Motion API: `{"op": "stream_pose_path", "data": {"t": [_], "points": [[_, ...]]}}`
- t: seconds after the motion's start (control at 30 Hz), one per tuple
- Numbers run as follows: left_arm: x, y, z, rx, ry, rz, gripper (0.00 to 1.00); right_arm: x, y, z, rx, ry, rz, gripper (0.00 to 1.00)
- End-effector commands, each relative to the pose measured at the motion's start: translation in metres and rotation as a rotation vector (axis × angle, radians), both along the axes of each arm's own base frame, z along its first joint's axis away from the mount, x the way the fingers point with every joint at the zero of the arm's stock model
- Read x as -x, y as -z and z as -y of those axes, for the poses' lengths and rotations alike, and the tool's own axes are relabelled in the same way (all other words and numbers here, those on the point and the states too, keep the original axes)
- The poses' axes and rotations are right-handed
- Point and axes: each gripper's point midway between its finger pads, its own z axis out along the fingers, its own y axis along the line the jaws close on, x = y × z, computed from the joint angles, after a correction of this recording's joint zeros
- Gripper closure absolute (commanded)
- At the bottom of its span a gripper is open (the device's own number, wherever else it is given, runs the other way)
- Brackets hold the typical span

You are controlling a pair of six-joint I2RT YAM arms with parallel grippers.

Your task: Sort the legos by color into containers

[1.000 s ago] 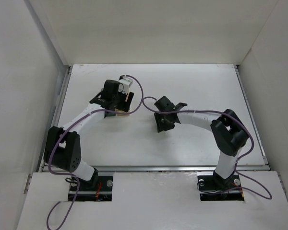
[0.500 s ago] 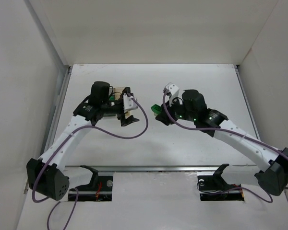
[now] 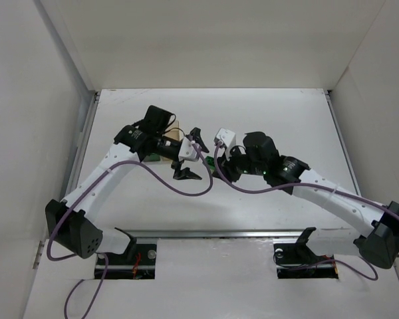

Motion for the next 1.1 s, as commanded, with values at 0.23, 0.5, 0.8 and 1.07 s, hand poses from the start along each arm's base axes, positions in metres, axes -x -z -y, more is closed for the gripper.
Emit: {"op": "stream_pose_path", "data": {"t": [0.23, 0.5, 0.8, 1.07], "points": [[0.004, -0.001, 0.020, 0.027, 0.031, -0.116, 0.18, 0.005, -0.020, -0.004, -0.045, -0.031, 0.084, 1.00], [-0.001, 0.004, 0.023, 0.019, 0.024, -0.142, 0.23, 0.008, -0.018, -0.006, -0.034, -0.033, 0.084, 1.00], [-0.011, -0.001, 0.028, 0.019, 0.012, -0.138, 0.56, 0.007, -0.018, -0.005, -0.027, -0.029, 0.094, 1.00], [-0.012, 0.010, 0.024, -0.023, -0.001, -0.160, 1.00, 0.005, -0.018, -0.002, -0.027, -0.012, 0.105, 1.00]]}}
